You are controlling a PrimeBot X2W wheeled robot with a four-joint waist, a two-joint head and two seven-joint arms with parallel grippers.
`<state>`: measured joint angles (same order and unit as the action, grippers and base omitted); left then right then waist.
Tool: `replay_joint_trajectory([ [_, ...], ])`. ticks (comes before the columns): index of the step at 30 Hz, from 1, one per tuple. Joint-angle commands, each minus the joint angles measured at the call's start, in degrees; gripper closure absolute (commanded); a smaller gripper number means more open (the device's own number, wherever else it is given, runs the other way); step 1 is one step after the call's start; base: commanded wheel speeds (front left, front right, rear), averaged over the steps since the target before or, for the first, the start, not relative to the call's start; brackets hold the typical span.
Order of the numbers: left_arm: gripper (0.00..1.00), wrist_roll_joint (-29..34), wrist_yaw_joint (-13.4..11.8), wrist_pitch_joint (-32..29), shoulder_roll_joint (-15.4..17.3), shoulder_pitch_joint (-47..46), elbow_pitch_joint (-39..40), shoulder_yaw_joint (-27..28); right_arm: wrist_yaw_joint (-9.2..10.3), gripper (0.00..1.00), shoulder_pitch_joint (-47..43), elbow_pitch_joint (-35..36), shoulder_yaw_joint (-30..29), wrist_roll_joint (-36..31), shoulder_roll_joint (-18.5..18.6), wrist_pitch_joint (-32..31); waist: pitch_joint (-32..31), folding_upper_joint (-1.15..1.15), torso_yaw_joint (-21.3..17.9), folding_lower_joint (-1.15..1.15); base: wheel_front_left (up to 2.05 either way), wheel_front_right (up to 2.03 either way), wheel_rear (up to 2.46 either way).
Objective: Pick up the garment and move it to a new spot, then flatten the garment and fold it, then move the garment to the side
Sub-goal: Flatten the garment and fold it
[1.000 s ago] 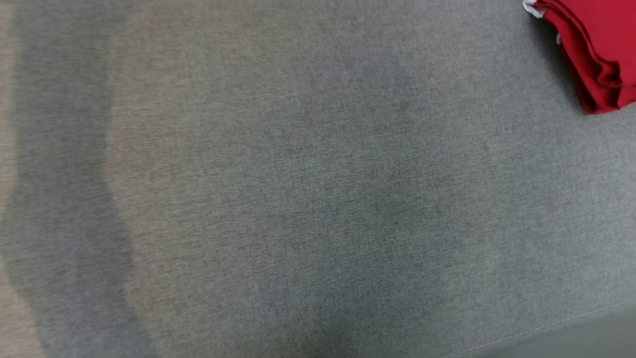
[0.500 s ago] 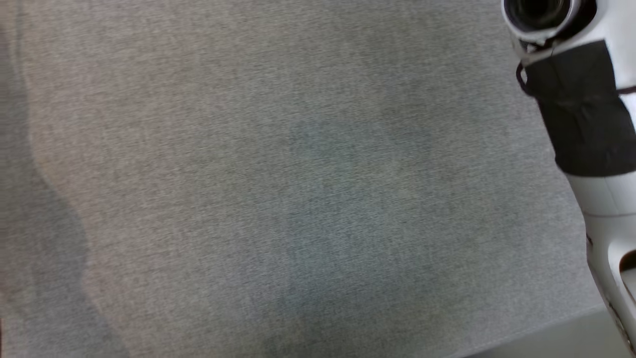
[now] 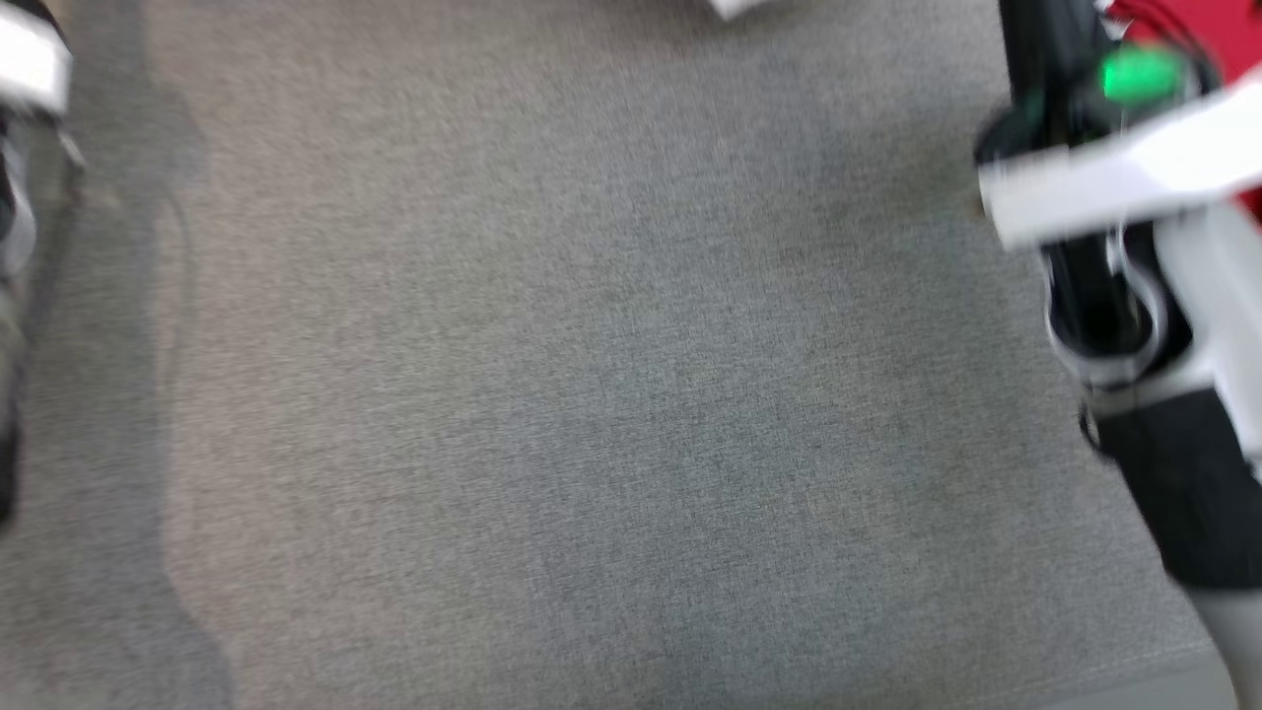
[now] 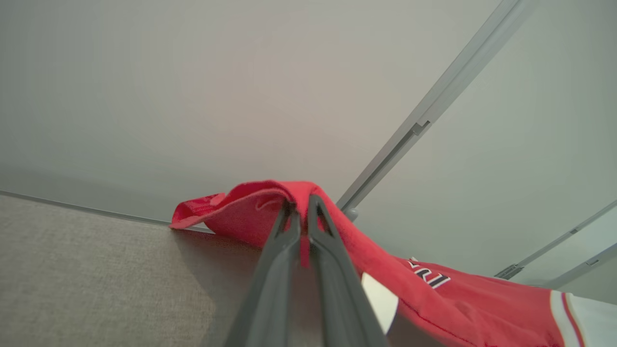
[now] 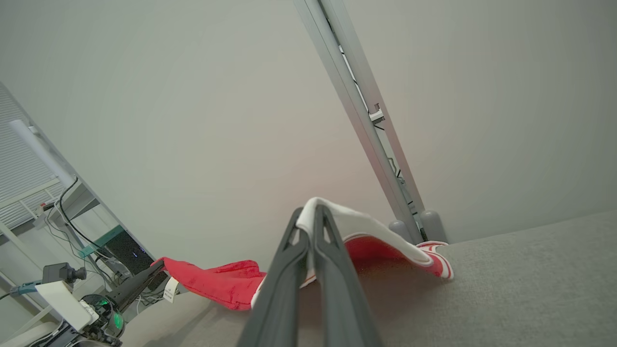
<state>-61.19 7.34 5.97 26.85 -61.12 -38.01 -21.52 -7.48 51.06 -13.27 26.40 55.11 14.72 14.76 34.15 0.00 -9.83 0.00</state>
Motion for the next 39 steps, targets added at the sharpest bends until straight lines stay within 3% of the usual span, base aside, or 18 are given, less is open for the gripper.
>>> replay_joint_trajectory([
  [1,1.0,-0.8,0.2,0.9,0.2,3.5,1.8,-0.6,-0.02,1.0,-3.7,1.1,-0.6,0.3,1.6,0.5,-3.6,0.0,1.9,0.0,0.0,0.0,0.0],
  [9,1.0,-3.2,0.1,7.0,0.0,26.2,10.7,-2.5,-0.02,1.0,-28.4,8.8,-5.2,2.4,2.1,0.5,-12.7,0.0,4.9,0.0,0.0,0.0,0.0],
  [10,1.0,-3.2,0.1,7.0,0.0,26.2,10.7,-2.5,-0.02,1.0,-28.4,8.8,-5.2,2.4,2.1,0.5,-12.7,0.0,4.9,0.0,0.0,0.0,0.0],
  [18,1.0,-2.5,-0.8,9.1,-3.9,43.2,15.7,-1.6,-0.02,1.0,-47.1,15.7,-8.8,3.6,1.9,0.2,-20.0,0.0,6.0,0.0,0.0,0.0,0.0],
  [28,1.0,3.5,-3.5,9.2,-8.9,60.8,24.8,3.7,-0.02,1.0,-60.7,22.7,-12.1,2.7,1.4,-4.1,-26.1,0.0,6.2,0.0,0.0,0.0,0.0],
  [39,1.0,5.2,-6.3,9.2,-8.2,71.5,33.7,4.9,-0.02,1.0,-70.9,28.0,-16.2,1.2,-1.7,-8.3,-27.7,0.0,5.9,0.0,0.0,0.0,0.0],
])
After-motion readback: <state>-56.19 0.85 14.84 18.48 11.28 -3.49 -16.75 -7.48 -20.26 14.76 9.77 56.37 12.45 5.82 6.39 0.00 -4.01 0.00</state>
